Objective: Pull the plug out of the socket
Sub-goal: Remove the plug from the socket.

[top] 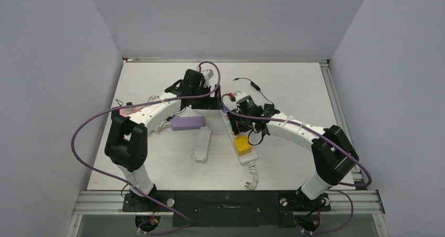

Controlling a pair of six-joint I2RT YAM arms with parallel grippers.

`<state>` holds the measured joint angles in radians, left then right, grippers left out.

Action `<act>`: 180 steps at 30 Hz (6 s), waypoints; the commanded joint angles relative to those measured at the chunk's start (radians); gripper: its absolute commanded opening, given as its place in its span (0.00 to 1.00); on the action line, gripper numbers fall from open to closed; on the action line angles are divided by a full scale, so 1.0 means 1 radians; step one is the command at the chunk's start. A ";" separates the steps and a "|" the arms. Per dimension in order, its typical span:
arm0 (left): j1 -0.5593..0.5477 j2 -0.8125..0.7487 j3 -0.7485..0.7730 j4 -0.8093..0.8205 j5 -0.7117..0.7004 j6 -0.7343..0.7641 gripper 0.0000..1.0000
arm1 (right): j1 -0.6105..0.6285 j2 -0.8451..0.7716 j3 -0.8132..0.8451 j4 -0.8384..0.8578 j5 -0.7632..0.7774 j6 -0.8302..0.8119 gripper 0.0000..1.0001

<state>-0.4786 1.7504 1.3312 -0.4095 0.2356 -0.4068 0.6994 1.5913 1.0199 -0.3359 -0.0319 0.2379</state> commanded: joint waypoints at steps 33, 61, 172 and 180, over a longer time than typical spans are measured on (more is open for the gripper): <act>-0.049 0.171 -0.030 0.154 0.130 -0.154 0.67 | 0.048 0.013 -0.091 0.419 0.154 -0.089 0.05; -0.053 0.342 0.011 0.124 0.062 -0.143 0.42 | 0.071 0.067 -0.109 0.423 0.055 -0.088 0.05; -0.110 0.425 0.057 0.037 -0.065 -0.047 0.38 | 0.048 -0.004 -0.135 0.418 0.175 -0.023 0.05; -0.110 0.426 0.059 0.038 -0.067 -0.046 0.38 | 0.076 0.007 -0.121 0.405 0.212 -0.031 0.05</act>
<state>-0.5770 2.0800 1.4242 -0.2626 0.2924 -0.5156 0.7483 1.6180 0.8688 0.0803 0.1783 0.2344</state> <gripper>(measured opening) 0.386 0.326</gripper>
